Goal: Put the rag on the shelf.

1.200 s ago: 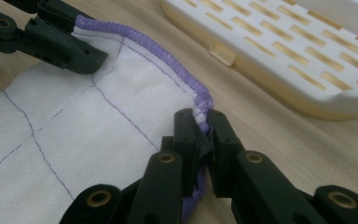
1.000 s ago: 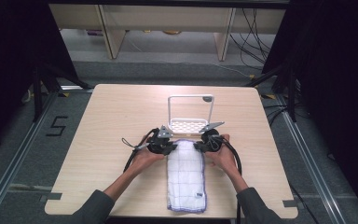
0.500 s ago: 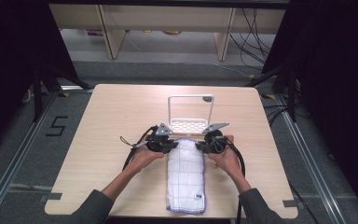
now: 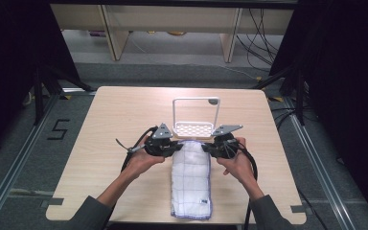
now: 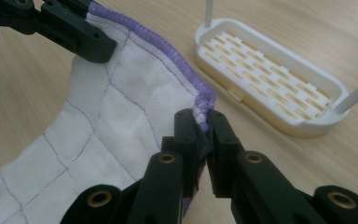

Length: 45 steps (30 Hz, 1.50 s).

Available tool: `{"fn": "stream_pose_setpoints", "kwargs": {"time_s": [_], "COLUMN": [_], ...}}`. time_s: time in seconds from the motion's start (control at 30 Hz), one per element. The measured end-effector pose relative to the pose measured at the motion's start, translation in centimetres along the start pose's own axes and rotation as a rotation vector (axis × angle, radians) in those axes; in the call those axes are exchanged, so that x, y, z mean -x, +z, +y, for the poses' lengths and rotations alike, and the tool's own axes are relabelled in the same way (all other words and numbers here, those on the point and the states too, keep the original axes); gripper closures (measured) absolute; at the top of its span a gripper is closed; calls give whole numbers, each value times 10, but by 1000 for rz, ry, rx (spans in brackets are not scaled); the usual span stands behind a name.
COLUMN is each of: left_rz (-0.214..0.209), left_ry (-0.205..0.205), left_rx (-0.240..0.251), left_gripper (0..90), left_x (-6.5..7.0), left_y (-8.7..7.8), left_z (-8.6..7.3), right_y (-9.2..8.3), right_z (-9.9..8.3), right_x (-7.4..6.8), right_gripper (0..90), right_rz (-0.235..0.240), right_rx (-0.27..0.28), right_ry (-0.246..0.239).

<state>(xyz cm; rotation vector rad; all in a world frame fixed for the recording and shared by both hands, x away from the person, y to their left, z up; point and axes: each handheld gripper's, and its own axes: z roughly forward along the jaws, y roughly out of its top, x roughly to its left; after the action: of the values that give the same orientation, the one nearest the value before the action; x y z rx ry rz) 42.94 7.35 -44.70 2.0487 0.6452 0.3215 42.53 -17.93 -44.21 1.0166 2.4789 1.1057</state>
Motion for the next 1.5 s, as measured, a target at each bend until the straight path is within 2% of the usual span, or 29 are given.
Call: {"fn": "stream_pose_setpoints", "kwargs": {"time_s": [0.03,0.17,0.2,0.27,0.3,0.33,0.37,0.4,0.43,0.47,0.5,0.53,0.57,0.6,0.63,0.67,0.7,0.73,0.77,0.8,0.83,0.93,1.03,1.1,1.13,1.23,1.3,1.33,1.5], "left_rz": [-11,-27,-27,-38,-38,-37,-44,-40,-38,-37,-29,-20,-20,-9,-2,2,2,9,15,33,33,56,69,72,70,75,79,79,87], "left_ry": [-1,2,1,25,25,38,43,45,41,38,46,51,51,58,62,59,59,65,70,92,92,100,108,102,84,76,85,71,69], "left_rx": [18,41,39,60,60,58,70,73,77,94,88,100,100,104,114,119,119,125,127,126,126,127,115,111,105,95,75,76,75], "left_gripper": [817,817,816,817,817,817,817,817,818,817,817,817,818,818,818,818,818,818,818,817,817,817,817,817,818,818,818,818,818], "left_x": [2,5,6,10,10,12,12,12,12,12,11,10,10,9,6,5,5,4,3,1,1,-6,-10,-16,-21,-27,-31,-35,-43], "left_y": [-5,-15,-18,-28,-28,-33,-37,-42,-47,-53,-57,-66,-66,-73,-81,-87,-87,-91,-93,-99,-99,-102,-100,-96,-93,-88,-85,-82,-77], "left_z": [5,13,16,25,25,29,32,37,42,48,53,62,62,70,80,88,88,97,102,116,116,138,148,156,161,165,169,173,181], "right_y": [-7,-19,-24,-38,-38,-48,-48,-52,-58,-62,-72,-75,-75,-80,-90,-93,-93,-102,-102,-106,-106,-114,-116,-116,-114,-112,-112,-111,-111], "right_z": [3,6,8,13,13,20,20,25,30,36,47,51,51,57,70,74,74,87,87,96,96,114,124,130,135,140,143,148,158], "right_x": [-1,-4,-4,-9,-9,-13,-13,-14,-18,-19,-23,-24,-24,-24,-24,-24,-24,-23,-23,-20,-20,-10,-2,3,10,16,20,24,33], "right_gripper": [844,844,844,844,844,844,844,844,844,845,844,845,845,845,845,846,846,846,846,846,846,846,847,847,847,847,847,846,847], "right_rz": [9,15,23,24,24,32,32,36,34,34,29,18,18,21,4,2,2,-8,-8,-16,-16,-27,-48,-47,-49,-54,-47,-52,-67], "right_rx": [18,25,47,54,54,85,85,101,104,116,121,138,138,143,175,186,186,196,196,208,208,251,254,249,245,241,231,225,205], "right_ry": [-20,-13,-21,-16,-16,-38,-38,-57,-48,-79,-89,-102,-102,-109,-136,-132,-132,-141,-141,-136,-136,-118,-123,-95,-74,-67,-54,-55,-51]}}
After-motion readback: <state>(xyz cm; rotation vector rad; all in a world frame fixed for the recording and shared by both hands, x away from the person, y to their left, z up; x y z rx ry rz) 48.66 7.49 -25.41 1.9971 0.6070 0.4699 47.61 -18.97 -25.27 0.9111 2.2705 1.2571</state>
